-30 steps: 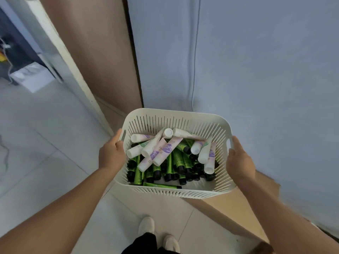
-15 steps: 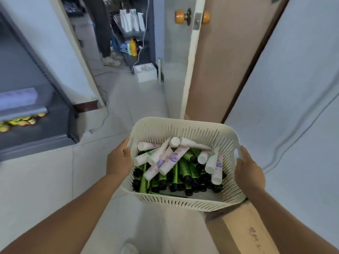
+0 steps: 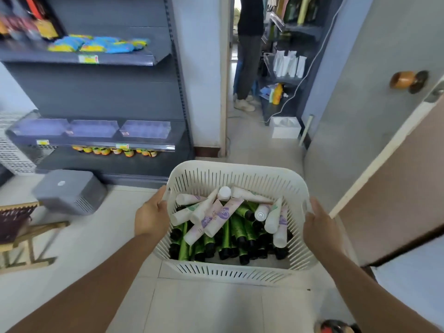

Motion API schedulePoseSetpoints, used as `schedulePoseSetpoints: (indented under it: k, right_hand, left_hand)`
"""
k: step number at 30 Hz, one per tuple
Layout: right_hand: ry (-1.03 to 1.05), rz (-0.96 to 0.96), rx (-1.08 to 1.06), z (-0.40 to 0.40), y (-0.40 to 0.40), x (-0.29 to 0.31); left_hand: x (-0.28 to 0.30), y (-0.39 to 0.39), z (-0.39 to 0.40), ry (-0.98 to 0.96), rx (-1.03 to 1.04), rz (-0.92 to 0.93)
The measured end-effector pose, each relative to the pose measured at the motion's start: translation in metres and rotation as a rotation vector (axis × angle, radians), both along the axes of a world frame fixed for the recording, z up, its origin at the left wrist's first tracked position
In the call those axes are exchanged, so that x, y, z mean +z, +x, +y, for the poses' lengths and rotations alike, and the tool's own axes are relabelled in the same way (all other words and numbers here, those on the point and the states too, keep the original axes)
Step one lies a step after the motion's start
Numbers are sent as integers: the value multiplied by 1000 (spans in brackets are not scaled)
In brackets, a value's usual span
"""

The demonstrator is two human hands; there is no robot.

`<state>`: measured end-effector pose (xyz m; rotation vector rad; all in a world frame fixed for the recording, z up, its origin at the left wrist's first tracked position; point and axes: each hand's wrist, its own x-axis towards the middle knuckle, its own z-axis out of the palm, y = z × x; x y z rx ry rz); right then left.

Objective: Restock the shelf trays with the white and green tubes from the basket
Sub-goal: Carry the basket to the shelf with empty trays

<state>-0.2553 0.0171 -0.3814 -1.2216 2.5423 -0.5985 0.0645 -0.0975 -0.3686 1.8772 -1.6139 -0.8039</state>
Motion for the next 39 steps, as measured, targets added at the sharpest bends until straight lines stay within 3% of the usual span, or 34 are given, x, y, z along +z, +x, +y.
schedulePoseSetpoints:
  k: [9,24,39]
  right_hand:
    - [-51,-44,250,-141,78,12]
    - [24,-10,620,-332,188,6]
    - [36,-10,718,-456,364,9]
  left_hand:
    - [6,94,-45,7,306,5]
    - [1,177,-93,15,730,39]
    - [2,341,-189,24,830,54]
